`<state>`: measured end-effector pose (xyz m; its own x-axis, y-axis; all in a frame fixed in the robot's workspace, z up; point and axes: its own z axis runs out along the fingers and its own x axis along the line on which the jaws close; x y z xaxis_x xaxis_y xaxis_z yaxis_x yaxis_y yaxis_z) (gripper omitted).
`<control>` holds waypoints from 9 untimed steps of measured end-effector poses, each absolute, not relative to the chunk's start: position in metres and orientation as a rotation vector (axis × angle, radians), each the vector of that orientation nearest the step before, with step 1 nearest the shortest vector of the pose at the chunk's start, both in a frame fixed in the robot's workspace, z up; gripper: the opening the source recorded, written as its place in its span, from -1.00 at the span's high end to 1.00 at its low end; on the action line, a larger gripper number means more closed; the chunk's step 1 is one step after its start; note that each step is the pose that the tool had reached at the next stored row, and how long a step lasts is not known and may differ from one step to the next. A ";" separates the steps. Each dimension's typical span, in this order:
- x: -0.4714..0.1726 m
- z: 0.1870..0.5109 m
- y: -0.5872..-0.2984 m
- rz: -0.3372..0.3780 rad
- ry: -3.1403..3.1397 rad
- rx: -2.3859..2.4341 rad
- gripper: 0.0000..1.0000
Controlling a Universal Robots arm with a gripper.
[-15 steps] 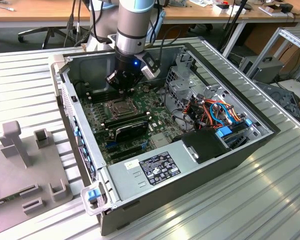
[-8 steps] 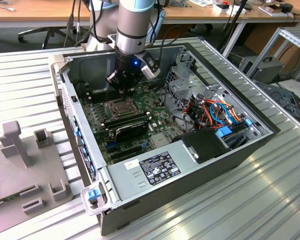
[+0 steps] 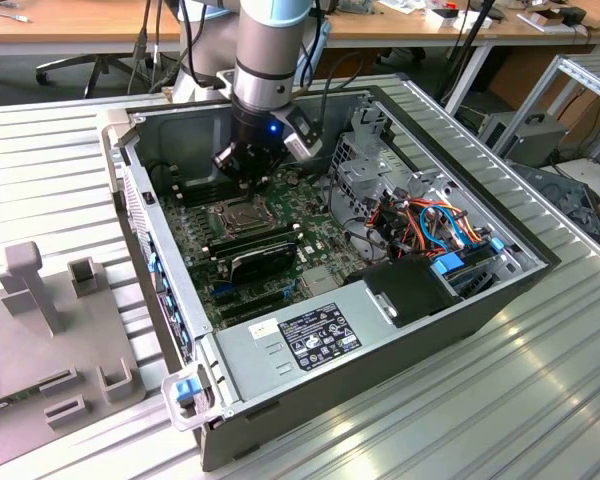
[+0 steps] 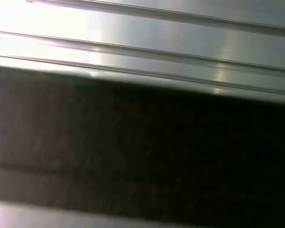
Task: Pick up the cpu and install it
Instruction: 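Install the first cpu locking lever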
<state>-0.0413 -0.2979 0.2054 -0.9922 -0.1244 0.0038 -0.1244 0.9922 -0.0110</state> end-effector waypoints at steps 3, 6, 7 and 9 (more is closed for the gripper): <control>-0.041 0.205 -0.298 0.018 -3.132 0.196 0.79; -0.041 0.204 -0.298 0.019 -3.132 0.196 0.79; -0.041 0.203 -0.298 0.019 -3.132 0.196 0.79; -0.041 0.202 -0.298 0.021 -3.132 0.196 0.79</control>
<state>-0.0408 -0.2982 0.2018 -0.9922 -0.1245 0.0046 -0.1245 0.9921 -0.0134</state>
